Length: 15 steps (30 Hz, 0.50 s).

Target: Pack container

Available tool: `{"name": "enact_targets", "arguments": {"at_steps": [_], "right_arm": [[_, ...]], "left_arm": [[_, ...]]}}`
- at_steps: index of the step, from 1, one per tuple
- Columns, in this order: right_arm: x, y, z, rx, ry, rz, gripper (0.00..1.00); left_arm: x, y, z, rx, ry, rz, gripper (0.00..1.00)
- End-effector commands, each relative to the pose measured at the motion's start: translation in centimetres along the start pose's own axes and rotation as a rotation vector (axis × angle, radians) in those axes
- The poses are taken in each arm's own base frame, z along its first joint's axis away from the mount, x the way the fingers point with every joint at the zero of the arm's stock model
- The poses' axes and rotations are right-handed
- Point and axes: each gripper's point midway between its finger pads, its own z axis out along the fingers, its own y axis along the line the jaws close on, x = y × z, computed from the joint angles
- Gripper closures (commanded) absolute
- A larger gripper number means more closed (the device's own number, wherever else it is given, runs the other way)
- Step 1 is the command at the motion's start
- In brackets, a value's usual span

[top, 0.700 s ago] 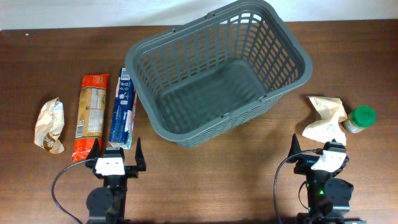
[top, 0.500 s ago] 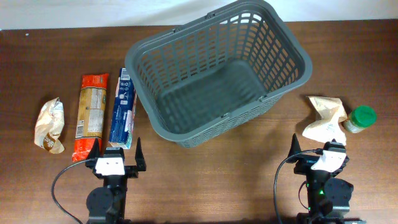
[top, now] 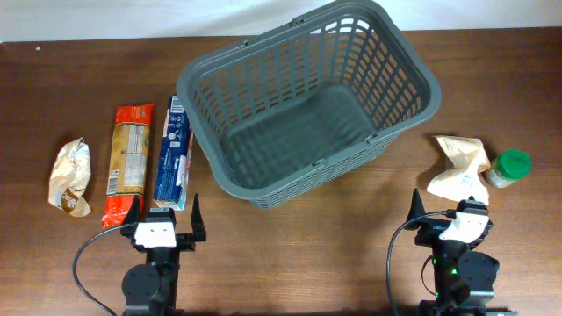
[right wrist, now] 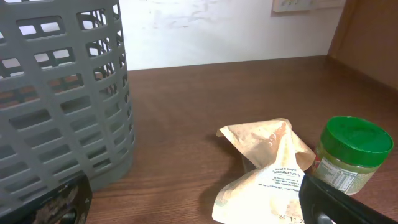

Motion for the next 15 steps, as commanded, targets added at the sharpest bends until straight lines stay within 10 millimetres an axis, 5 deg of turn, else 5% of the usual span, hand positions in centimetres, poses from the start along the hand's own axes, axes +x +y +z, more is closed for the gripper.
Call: {"name": "enact_targets", "arguments": {"at_steps": [1, 15], "right_arm": [[0.13, -0.16, 0.01, 0.009, -0.003, -0.006, 0.01], [0.13, -0.16, 0.01, 0.009, -0.003, -0.006, 0.01]], "left_arm": [[0.26, -0.33, 0.00, 0.017, 0.000, 0.011, 0.01], [0.10, 0.19, 0.01, -0.013, -0.006, 0.011, 0.01]]}}
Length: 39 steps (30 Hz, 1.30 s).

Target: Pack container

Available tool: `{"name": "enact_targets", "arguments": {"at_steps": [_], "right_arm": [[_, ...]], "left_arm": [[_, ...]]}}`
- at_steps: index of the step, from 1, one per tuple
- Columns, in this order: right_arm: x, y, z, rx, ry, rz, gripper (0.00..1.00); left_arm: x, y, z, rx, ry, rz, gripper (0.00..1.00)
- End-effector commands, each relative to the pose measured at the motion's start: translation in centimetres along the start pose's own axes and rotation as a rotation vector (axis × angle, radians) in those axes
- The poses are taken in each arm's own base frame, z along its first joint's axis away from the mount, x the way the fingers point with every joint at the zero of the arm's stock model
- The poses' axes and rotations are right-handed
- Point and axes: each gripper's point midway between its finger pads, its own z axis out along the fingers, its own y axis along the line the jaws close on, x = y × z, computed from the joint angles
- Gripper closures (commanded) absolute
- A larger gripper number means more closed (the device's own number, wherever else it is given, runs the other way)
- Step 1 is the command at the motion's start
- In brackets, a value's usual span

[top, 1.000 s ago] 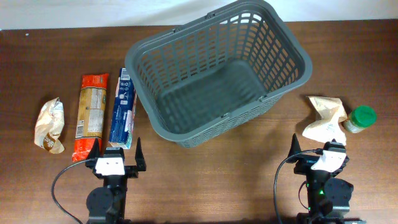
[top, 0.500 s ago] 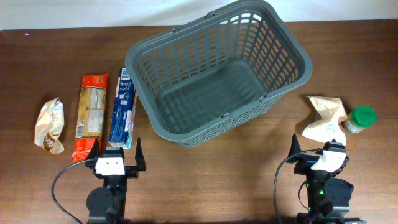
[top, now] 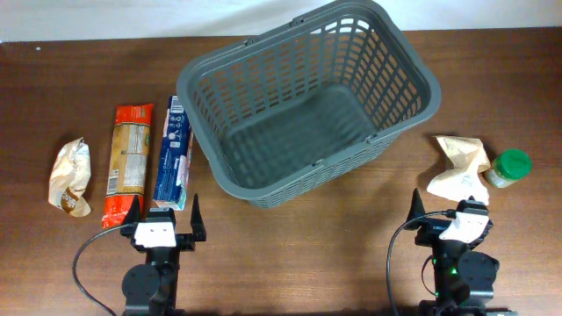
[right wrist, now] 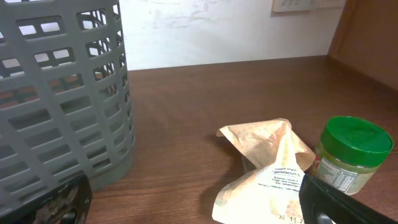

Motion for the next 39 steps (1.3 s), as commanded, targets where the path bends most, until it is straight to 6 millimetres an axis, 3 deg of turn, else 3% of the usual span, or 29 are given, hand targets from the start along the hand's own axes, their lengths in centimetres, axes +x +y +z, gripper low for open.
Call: {"name": "enact_targets", "arguments": {"at_steps": [1, 7, 13, 16, 17, 18, 20, 27, 30, 32, 36, 39], "right_arm": [[0.1, -0.2, 0.0, 0.009, -0.003, -0.006, 0.01], [0.1, -0.2, 0.0, 0.009, -0.003, -0.006, 0.01], [0.1, -0.1, 0.0, 0.003, -0.004, -0.006, 0.01], [-0.6, 0.4, -0.1, -0.021, -0.030, -0.004, 0.01], [-1.2, 1.3, -0.3, -0.077, -0.038, -0.005, 0.01], [-2.4, 2.5, -0.9, -0.144, -0.054, -0.006, 0.01], [-4.7, 3.5, -2.2, -0.208, -0.076, -0.009, 0.01], [-12.1, 2.9, -5.2, -0.163, -0.060, -0.089, 0.01], [-16.3, 1.2, -5.0, -0.057, 0.039, -0.092, 0.01], [-18.4, 1.1, -4.3, -0.044, 0.112, -0.105, 0.01], [-23.8, 1.5, -3.4, -0.055, 0.251, -0.183, 0.01], [-27.5, 1.8, -3.6, -0.069, 0.321, -0.184, 0.01]], "left_arm": [[0.2, 0.0, 0.0, -0.005, -0.001, 0.012, 0.01], [0.1, -0.9, 0.0, 0.050, -0.009, 0.011, 0.01], [-0.5, -5.5, -1.0, 0.327, -0.030, 0.012, 0.01], [-2.0, -5.8, -1.5, 0.351, -0.050, -0.050, 0.01], [-3.7, -5.7, -1.8, 0.349, -0.080, -0.066, 0.01], [-6.3, -5.4, -2.5, 0.339, -0.122, -0.063, 0.01], [-8.6, -4.5, -3.0, 0.295, -0.128, -0.066, 0.01], [-16.2, -3.2, -3.4, 0.240, 0.035, -0.049, 0.01], [-21.3, -3.2, -2.0, 0.245, 0.125, -0.052, 0.01], [-23.5, -3.5, -0.9, 0.264, 0.184, -0.046, 0.01], [-27.2, -5.3, 1.0, 0.381, 0.326, -0.015, 0.01], [-28.6, -6.4, 1.9, 0.452, 0.436, -0.043, 0.01]]}}
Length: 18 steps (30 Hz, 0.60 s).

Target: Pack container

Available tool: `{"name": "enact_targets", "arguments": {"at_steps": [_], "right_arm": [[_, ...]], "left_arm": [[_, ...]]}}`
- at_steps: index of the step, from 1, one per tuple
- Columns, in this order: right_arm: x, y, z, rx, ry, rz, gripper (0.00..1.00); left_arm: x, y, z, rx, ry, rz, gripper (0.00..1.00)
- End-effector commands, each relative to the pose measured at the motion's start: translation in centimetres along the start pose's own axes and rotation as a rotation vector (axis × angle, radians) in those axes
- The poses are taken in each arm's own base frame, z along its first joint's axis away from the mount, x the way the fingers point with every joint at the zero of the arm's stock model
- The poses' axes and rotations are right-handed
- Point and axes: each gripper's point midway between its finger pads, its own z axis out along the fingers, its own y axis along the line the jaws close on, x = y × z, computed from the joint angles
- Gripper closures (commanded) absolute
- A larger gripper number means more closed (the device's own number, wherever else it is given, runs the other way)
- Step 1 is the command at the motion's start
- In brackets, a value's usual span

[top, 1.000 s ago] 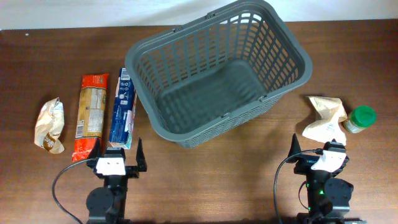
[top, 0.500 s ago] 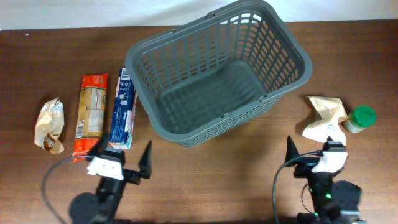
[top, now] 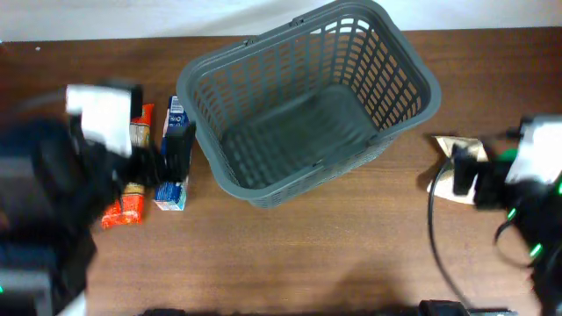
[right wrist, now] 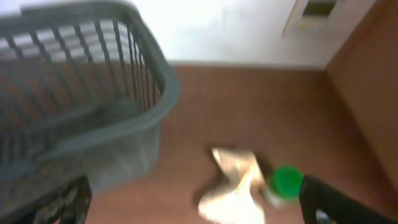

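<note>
The grey basket (top: 413, 66) stands empty at mid-table. My right gripper (top: 470, 180) hangs open above a crumpled tan bag (top: 443, 167), blurred with motion. The right wrist view shows that tan bag (right wrist: 233, 190) and a green-lidded jar (right wrist: 286, 180) below the open right gripper (right wrist: 196, 208), with the basket (right wrist: 155, 93) at left. My left gripper (top: 171, 154), also blurred, hovers over the blue box (top: 171, 195) beside the red-and-orange pasta pack (top: 123, 212); its fingers look spread. The left arm hides the rest of the left side.
The tabletop (top: 307, 254) is dark brown wood. A white wall (right wrist: 236, 31) and a wooden panel (right wrist: 367, 93) rise behind it. The basket's near wall (top: 263, 189) lies between the two arms.
Both arms have risen from their rest poses at the front edge. The left gripper is now over the blue box, the right over the tan bag. The right wrist camera looks down from higher.
At both earlier moments the arms rested at the front edge with grippers open, and all items lay untouched around the empty basket. Now both arms are up over the items on their own sides. Nothing has been picked up.
</note>
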Motion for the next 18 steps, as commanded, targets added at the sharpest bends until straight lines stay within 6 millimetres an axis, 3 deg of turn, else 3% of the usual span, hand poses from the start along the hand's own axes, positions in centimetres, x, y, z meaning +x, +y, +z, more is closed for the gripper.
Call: {"name": "enact_targets", "arguments": {"at_steps": [1, 4, 6, 8, 9, 10, 11, 13, 15, 16, 18], "right_arm": [[-5.5, -0.6, -2.2, 0.003, -0.010, -0.034, 0.01], [-8.6, 1.5, -3.5, -0.135, -0.046, 0.051, 0.01], [-10.4, 2.9, -4.3, -0.226, -0.087, 0.080, 0.01], [-11.9, 3.1, -4.5, -0.243, -0.134, 0.084, 0.00], [-12.6, 3.0, -4.1, -0.244, -0.150, 0.108, 0.28], [-12.9, 3.0, -3.6, -0.246, -0.147, 0.137, 0.46], [-13.0, 3.0, -2.8, -0.248, -0.132, 0.172, 0.52], [-12.8, 3.1, -0.8, -0.250, -0.082, 0.214, 0.54], [-12.1, 3.2, 2.1, -0.250, -0.006, 0.257, 0.59], [-11.8, 3.4, 3.3, -0.256, 0.026, 0.273, 0.68], [-10.7, 4.8, 7.2, -0.326, 0.134, 0.307, 0.96]], "left_arm": [[-3.0, -1.9, 1.1, 0.131, 0.079, 0.010, 0.01], [-3.3, -1.8, 1.8, 0.142, 0.158, -0.025, 0.01], [-3.5, -3.1, 2.0, 0.222, 0.174, -0.059, 0.01], [-3.6, -3.9, 2.3, 0.278, 0.184, -0.070, 0.01], [-3.5, -3.8, 2.6, 0.278, 0.193, -0.074, 0.11], [-3.3, -3.9, 2.8, 0.283, 0.202, -0.077, 0.43], [-3.0, -4.1, 2.9, 0.289, 0.216, -0.078, 0.74], [-2.2, -4.9, 3.1, 0.309, 0.255, -0.061, 0.84], [-0.8, -6.4, 3.1, 0.323, 0.310, 0.025, 0.85], [0.0, -7.0, 3.1, 0.312, 0.339, 0.054, 0.86], [2.6, -9.1, 2.6, 0.276, 0.441, 0.181, 0.98]]}}
